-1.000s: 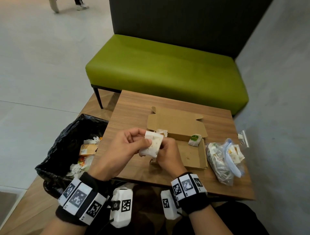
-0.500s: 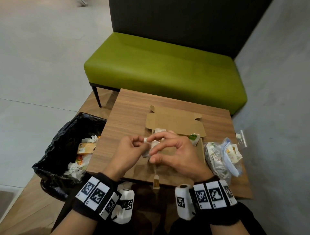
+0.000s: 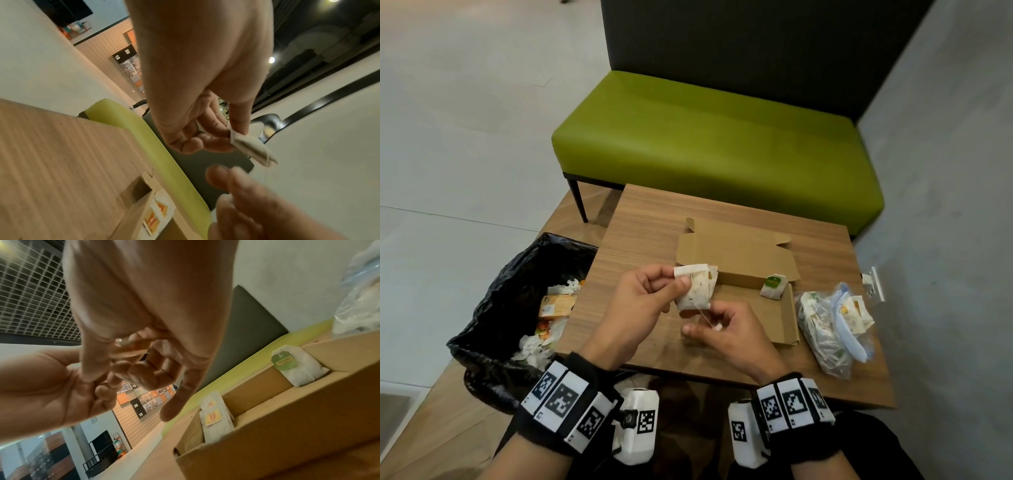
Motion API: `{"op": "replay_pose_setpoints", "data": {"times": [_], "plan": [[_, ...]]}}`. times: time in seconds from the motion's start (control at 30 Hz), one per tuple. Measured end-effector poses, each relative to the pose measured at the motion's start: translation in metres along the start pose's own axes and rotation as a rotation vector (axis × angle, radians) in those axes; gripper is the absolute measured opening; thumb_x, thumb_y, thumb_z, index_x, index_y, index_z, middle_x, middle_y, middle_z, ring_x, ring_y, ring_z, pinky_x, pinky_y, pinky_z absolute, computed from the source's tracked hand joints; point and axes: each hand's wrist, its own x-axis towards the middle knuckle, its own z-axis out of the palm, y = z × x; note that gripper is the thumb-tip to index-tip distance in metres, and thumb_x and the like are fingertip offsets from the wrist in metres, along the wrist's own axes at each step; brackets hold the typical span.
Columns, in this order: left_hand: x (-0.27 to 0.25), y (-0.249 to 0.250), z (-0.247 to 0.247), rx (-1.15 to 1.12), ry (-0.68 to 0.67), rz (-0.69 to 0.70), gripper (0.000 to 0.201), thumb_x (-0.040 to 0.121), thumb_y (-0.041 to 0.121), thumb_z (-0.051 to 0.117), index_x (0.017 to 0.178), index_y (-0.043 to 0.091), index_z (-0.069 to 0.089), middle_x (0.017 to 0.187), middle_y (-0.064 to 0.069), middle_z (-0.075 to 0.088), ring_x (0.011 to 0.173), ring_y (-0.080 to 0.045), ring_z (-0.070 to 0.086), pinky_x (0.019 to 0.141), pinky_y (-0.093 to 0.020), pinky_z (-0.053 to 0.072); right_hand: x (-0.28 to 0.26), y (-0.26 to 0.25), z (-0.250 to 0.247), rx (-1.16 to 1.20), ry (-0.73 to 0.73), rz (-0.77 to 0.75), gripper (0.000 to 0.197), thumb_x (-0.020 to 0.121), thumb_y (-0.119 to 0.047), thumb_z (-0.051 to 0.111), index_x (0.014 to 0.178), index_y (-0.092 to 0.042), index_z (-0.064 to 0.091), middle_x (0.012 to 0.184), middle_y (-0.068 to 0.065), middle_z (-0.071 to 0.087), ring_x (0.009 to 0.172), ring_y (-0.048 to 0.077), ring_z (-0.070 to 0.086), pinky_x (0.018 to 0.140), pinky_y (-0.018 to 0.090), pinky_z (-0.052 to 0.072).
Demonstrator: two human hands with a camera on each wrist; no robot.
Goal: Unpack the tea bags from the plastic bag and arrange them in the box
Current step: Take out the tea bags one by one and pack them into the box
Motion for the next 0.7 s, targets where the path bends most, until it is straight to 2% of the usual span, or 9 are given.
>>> {"op": "replay_pose_setpoints", "data": {"times": [0.07, 0.17, 0.23, 0.3, 0.4, 0.47, 0.53, 0.6, 0.7], "plan": [[0.001, 0.0, 0.0, -0.055, 0.0, -0.02, 0.026, 0.081, 0.019, 0.07, 0.101, 0.003, 0.069, 0.068, -0.002, 0.069, 0.053, -0.004, 0.049, 0.058, -0.022, 0.039, -0.002, 0.002, -0.001, -0.015, 0.023, -0.007, 0.01, 0.085, -0.013, 0.076, 0.094, -0.016, 0.077, 0.092, 0.012, 0.076, 0.086, 0.031, 0.071, 0.077, 0.037, 0.061], [0.003, -0.002, -0.001, -0.142, -0.009, -0.058, 0.037, 0.08, 0.019, 0.069, 0.112, 0.001, 0.063, 0.076, -0.009, 0.069, 0.055, -0.008, 0.048, 0.057, -0.023, 0.037, -0.005, 0.003, -0.006, 0.073, 0.046, 0.006, 0.007, 0.084, -0.005, 0.074, 0.09, -0.009, 0.075, 0.073, -0.001, 0.075, 0.061, 0.005, 0.067, 0.057, 0.015, 0.051], [0.004, -0.005, -0.002, -0.213, -0.009, -0.089, 0.042, 0.081, 0.018, 0.066, 0.119, 0.002, 0.058, 0.076, -0.005, 0.071, 0.058, -0.008, 0.054, 0.054, -0.022, 0.039, -0.006, 0.002, -0.01, 0.154, 0.05, 0.006, 0.005, 0.08, -0.011, 0.076, 0.085, -0.009, 0.073, 0.069, -0.005, 0.071, 0.056, 0.003, 0.063, 0.049, 0.018, 0.05], [0.004, -0.008, -0.003, -0.266, -0.02, -0.111, 0.042, 0.082, 0.017, 0.062, 0.122, 0.003, 0.055, 0.076, -0.001, 0.071, 0.061, -0.008, 0.058, 0.055, -0.023, 0.04, -0.005, -0.001, -0.012, 0.171, 0.025, -0.017, 0.014, 0.08, -0.022, 0.072, 0.087, -0.01, 0.072, 0.075, -0.006, 0.071, 0.061, 0.006, 0.063, 0.049, 0.028, 0.055], [0.003, -0.01, 0.001, -0.312, -0.044, -0.135, 0.03, 0.088, 0.015, 0.056, 0.117, 0.008, 0.057, 0.078, 0.002, 0.071, 0.063, -0.007, 0.06, 0.06, -0.026, 0.041, -0.005, -0.01, -0.013, 0.216, -0.086, -0.009, 0.02, 0.096, -0.02, 0.058, 0.11, -0.009, 0.065, 0.068, -0.004, 0.054, 0.05, 0.006, 0.046, 0.054, 0.035, 0.058], [0.003, -0.011, 0.003, -0.349, -0.035, -0.166, 0.02, 0.095, 0.007, 0.049, 0.112, 0.011, 0.058, 0.077, 0.002, 0.07, 0.064, -0.007, 0.06, 0.062, -0.027, 0.041, -0.005, -0.015, -0.014, 0.268, -0.14, 0.016, 0.023, 0.101, -0.011, 0.049, 0.122, -0.009, 0.058, 0.074, 0.001, 0.048, 0.053, 0.01, 0.037, 0.055, 0.037, 0.058], [0.004, -0.012, 0.002, -0.397, -0.032, -0.21, 0.026, 0.099, -0.001, 0.041, 0.114, 0.011, 0.058, 0.076, -0.001, 0.067, 0.066, -0.01, 0.058, 0.063, -0.029, 0.041, -0.005, -0.019, -0.015, 0.257, -0.147, 0.015, 0.028, 0.1, -0.005, 0.048, 0.127, -0.012, 0.053, 0.079, 0.002, 0.053, 0.057, 0.011, 0.041, 0.055, 0.038, 0.059], [0.005, -0.013, 0.001, -0.43, -0.05, -0.238, 0.032, 0.097, -0.006, 0.037, 0.118, 0.01, 0.056, 0.074, -0.003, 0.061, 0.068, -0.013, 0.055, 0.064, -0.03, 0.041, -0.004, -0.024, -0.017, 0.239, -0.092, -0.015, 0.033, 0.096, 0.0, 0.057, 0.126, -0.013, 0.051, 0.082, 0.006, 0.063, 0.06, 0.012, 0.051, 0.054, 0.036, 0.058], [0.005, -0.014, 0.003, -0.437, -0.09, -0.251, 0.032, 0.096, -0.007, 0.037, 0.115, 0.01, 0.057, 0.071, -0.001, 0.061, 0.065, -0.011, 0.057, 0.066, -0.031, 0.039, -0.002, -0.029, -0.02, 0.274, 0.056, -0.038, 0.026, 0.083, 0.005, 0.07, 0.105, -0.003, 0.058, 0.082, 0.021, 0.07, 0.054, 0.016, 0.06, 0.05, 0.032, 0.058]]}}
